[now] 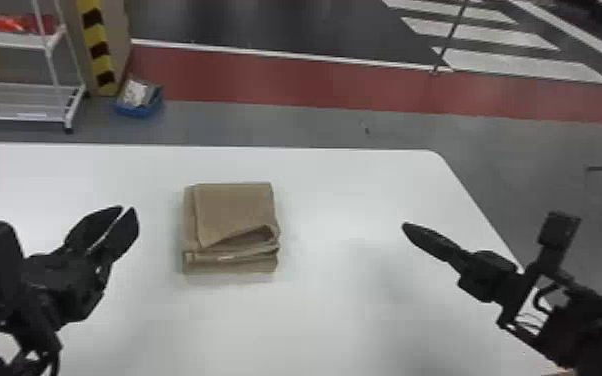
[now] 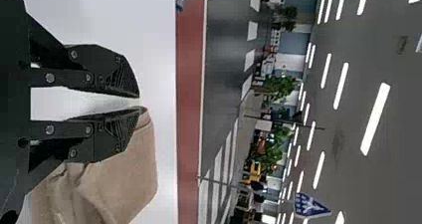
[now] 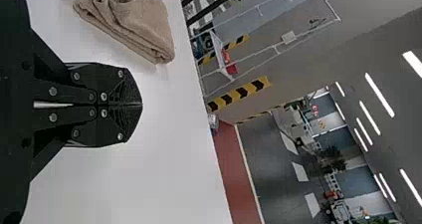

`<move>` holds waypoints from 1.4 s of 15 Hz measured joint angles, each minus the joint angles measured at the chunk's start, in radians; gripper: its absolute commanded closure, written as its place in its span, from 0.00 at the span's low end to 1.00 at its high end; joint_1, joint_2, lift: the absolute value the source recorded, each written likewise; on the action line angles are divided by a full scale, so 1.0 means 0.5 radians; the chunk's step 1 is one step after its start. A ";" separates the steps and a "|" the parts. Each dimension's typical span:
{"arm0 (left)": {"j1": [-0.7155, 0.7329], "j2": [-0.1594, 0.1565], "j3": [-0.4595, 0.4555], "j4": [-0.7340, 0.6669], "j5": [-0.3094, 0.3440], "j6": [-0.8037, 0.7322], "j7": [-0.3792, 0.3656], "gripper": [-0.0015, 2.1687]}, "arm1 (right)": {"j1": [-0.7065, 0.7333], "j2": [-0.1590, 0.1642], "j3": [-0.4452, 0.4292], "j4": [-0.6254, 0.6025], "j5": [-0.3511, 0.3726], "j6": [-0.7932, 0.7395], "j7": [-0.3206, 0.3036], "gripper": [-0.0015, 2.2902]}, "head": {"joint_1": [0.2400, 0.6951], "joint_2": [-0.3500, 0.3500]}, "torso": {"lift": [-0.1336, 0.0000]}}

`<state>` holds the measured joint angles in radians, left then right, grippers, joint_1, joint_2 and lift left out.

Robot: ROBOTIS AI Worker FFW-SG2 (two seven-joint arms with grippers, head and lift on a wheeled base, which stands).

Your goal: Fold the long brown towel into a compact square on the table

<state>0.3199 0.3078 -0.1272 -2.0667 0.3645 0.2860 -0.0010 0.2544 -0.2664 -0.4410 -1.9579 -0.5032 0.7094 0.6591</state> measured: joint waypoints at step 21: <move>0.453 -0.086 -0.132 -0.207 -0.581 -0.719 0.574 0.04 | 0.629 0.421 0.409 -0.387 0.333 -1.169 -0.664 0.02 | 1.00 0.34 | 0.04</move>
<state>0.5462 0.2650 -0.1931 -2.1701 0.0740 -0.0736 0.2860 0.5687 -0.0558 -0.2367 -2.1515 -0.3369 0.1247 0.3271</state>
